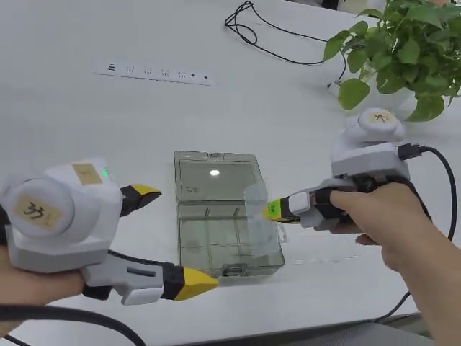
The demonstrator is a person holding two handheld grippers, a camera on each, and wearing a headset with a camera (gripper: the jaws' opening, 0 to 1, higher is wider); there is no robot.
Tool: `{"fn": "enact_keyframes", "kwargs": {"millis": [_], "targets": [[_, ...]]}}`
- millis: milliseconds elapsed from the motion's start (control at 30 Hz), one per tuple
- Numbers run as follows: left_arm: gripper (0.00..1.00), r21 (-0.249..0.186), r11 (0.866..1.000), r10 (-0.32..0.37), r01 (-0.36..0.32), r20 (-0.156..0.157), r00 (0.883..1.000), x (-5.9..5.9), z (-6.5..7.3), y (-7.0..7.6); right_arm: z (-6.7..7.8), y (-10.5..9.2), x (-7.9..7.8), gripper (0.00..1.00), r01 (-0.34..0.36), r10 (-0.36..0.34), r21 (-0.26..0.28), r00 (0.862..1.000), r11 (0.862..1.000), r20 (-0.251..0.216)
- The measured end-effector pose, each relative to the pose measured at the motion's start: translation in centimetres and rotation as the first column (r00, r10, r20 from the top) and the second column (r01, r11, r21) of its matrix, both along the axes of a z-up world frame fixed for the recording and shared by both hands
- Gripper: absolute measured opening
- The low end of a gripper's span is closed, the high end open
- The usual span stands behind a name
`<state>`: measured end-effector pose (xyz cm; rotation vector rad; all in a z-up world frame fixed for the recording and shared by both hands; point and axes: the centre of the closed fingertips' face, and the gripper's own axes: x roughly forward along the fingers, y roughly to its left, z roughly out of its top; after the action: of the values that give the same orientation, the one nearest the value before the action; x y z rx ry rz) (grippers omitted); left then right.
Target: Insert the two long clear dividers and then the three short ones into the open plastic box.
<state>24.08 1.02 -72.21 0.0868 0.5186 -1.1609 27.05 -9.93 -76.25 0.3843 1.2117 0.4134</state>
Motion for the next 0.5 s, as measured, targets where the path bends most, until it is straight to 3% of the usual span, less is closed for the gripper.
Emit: {"fn": "enact_keyframes", "kwargs": {"millis": [500], "targets": [[0.92,-0.019,1.000,0.007,-0.007,-0.024,1.000,0.2,-0.5,-0.1,-2.0,0.1,-0.1,0.06,-0.015,0.011,-0.039,0.997,0.999,-0.082]]}}
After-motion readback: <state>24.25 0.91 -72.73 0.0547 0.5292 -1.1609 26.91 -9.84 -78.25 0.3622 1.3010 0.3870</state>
